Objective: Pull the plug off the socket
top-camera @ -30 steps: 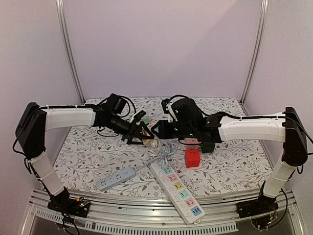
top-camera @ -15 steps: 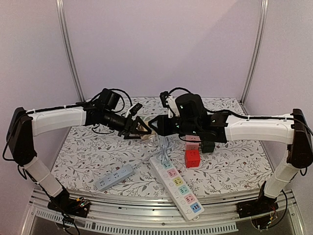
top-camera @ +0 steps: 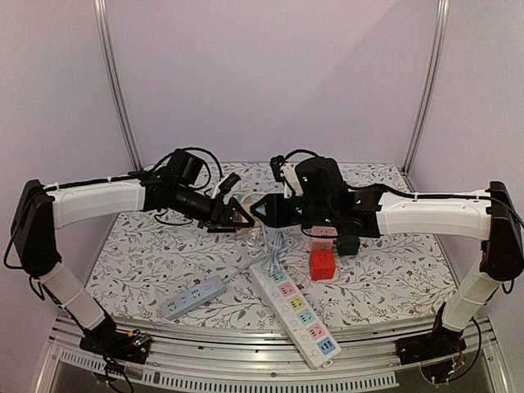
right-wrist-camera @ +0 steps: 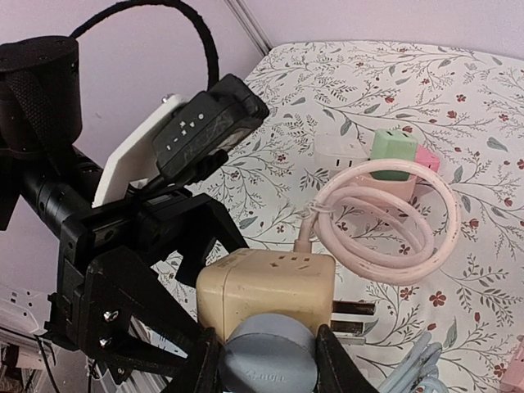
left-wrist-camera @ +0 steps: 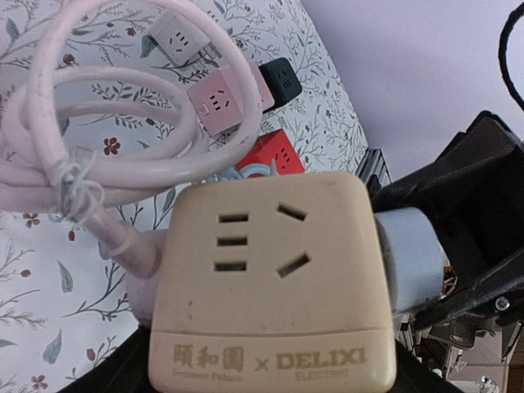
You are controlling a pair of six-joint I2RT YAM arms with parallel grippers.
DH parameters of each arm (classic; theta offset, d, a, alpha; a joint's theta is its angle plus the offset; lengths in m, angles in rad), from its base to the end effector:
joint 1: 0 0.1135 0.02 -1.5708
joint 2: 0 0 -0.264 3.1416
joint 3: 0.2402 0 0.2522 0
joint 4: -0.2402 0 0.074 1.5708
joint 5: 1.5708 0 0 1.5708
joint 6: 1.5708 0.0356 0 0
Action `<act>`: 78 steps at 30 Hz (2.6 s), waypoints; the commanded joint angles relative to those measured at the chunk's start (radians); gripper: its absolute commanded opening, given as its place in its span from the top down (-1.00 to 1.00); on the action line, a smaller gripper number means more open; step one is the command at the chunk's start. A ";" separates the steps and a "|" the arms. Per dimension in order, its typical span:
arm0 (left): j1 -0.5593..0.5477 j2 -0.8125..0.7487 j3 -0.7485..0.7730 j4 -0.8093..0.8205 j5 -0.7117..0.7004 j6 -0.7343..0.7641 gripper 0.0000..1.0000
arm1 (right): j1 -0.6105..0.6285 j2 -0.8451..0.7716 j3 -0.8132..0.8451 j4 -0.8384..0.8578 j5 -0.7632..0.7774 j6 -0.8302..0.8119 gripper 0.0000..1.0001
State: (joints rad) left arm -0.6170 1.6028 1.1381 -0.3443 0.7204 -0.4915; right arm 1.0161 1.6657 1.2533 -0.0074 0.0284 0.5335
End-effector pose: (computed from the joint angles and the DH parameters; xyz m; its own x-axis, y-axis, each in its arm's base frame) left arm 0.2669 -0.2181 0.2483 -0.9008 0.2042 -0.3832 0.4322 0.5057 -0.7466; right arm 0.2081 0.3340 0.2884 -0.6100 -0.0194 -0.7922 -0.6107 0.6485 0.4544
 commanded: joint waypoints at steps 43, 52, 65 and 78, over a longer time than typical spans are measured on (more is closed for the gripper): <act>0.016 -0.038 0.004 -0.003 -0.145 0.044 -0.04 | 0.045 -0.091 0.006 -0.085 0.272 0.013 0.17; 0.025 -0.232 -0.057 0.025 -0.362 0.090 -0.63 | -0.101 0.025 0.015 -0.254 0.208 0.164 -0.65; 0.030 -0.204 -0.045 0.011 -0.341 0.079 -0.69 | -0.139 0.266 0.151 -0.320 0.186 0.150 -0.62; 0.030 -0.190 -0.038 0.007 -0.322 0.080 -0.69 | -0.145 0.434 0.231 -0.298 0.125 0.130 -0.53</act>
State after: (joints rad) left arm -0.5999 1.3960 1.1004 -0.3286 0.3870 -0.4160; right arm 0.8753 2.0430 1.4502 -0.3065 0.1795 0.6765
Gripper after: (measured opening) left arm 0.848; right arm 0.766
